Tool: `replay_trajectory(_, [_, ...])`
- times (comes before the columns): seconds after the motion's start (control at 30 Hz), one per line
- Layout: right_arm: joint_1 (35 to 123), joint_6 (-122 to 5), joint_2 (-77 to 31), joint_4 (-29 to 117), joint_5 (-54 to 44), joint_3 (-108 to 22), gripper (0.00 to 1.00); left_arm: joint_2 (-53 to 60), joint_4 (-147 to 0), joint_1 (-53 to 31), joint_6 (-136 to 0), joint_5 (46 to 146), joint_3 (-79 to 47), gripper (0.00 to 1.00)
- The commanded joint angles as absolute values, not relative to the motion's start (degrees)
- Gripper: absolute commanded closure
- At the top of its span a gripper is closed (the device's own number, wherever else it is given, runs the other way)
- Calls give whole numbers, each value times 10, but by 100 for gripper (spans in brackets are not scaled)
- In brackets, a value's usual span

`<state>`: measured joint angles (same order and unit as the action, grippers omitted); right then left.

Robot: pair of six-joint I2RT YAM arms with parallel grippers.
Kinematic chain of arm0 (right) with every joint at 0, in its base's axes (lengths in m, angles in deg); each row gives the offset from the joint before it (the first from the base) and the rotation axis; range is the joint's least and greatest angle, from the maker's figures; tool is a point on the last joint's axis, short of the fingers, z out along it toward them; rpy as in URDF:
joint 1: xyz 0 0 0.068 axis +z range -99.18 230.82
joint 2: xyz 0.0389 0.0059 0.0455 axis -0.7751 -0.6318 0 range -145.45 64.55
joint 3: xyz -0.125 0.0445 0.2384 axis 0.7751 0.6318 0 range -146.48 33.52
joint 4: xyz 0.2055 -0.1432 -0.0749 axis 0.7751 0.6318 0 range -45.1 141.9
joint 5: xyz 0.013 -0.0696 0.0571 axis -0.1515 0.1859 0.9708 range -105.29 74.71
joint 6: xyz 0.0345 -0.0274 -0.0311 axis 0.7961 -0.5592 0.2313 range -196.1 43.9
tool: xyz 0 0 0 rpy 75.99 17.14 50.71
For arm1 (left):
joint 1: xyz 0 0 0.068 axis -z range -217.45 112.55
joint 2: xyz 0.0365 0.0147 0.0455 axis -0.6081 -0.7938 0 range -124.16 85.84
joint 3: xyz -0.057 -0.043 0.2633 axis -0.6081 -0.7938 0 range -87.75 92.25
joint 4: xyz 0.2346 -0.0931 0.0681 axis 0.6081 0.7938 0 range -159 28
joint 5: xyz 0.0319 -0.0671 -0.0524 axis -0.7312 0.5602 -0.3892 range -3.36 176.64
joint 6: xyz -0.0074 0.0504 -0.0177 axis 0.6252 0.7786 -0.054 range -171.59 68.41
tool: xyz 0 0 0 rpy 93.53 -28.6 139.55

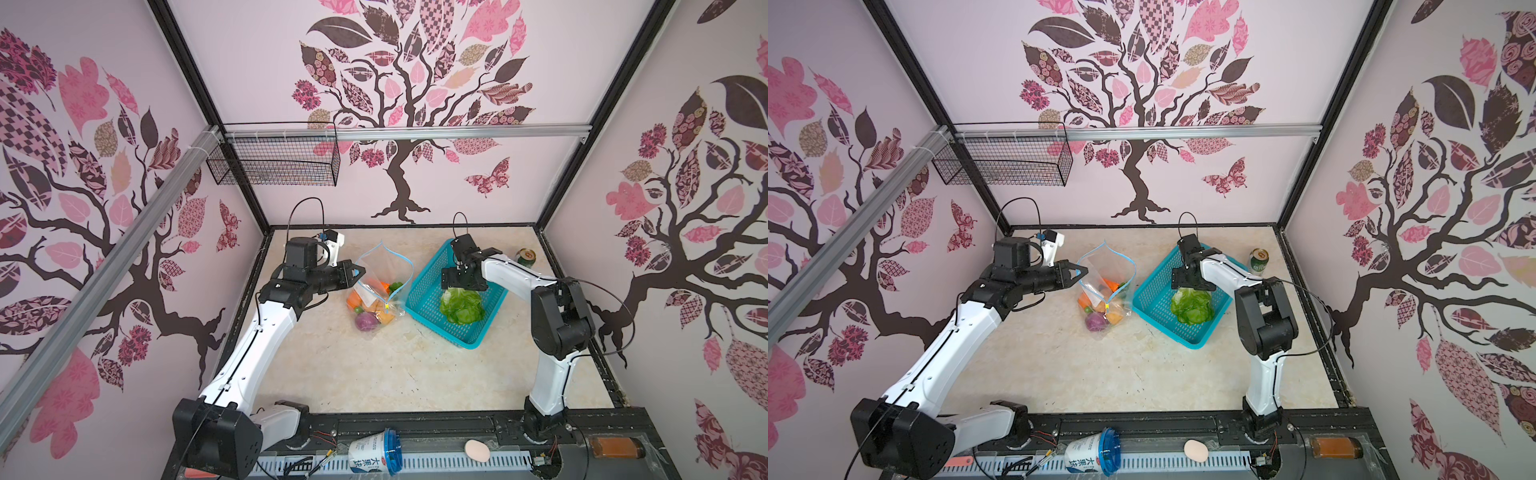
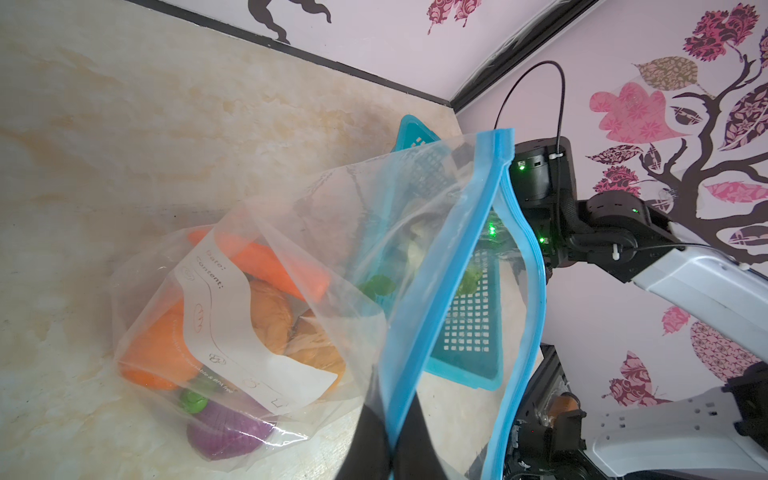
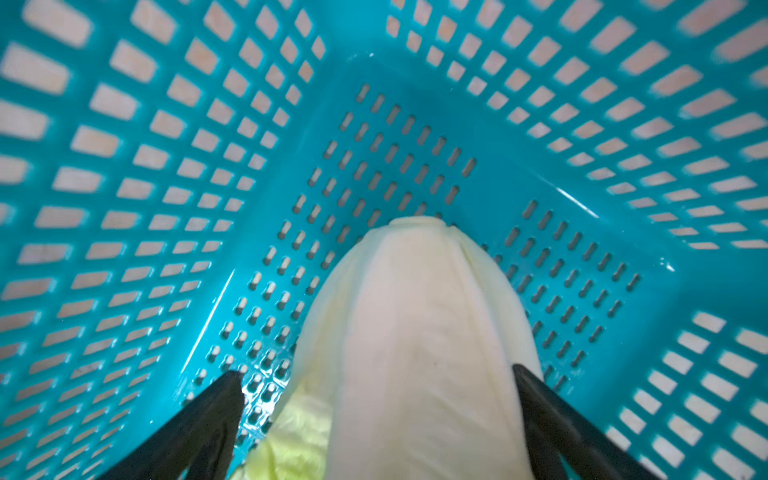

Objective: Place the food in the zip-top bag and seal the zipper
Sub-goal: 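Lower the right gripper into the basket and close it on the lettuce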

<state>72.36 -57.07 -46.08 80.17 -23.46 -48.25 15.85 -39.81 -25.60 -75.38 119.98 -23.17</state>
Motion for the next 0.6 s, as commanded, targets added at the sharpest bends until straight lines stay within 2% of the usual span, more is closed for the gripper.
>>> replay_trajectory(0.0, [733, -589, -475, 860, -282, -484, 0, 163, -413, -259, -752, 1208, -240, 100])
replay_trajectory(0.17, [761, -606, -463, 883, -318, -484, 0, 159, -414, -258, -755, 1212, -241, 100])
replay_trajectory(0.43, [769, -613, -471, 885, -287, -471, 0, 158, -416, -259, -756, 1213, -242, 100])
replay_trajectory(0.57, [770, -610, -439, 887, -307, -471, 0, 158, -414, -258, -755, 1213, -242, 100])
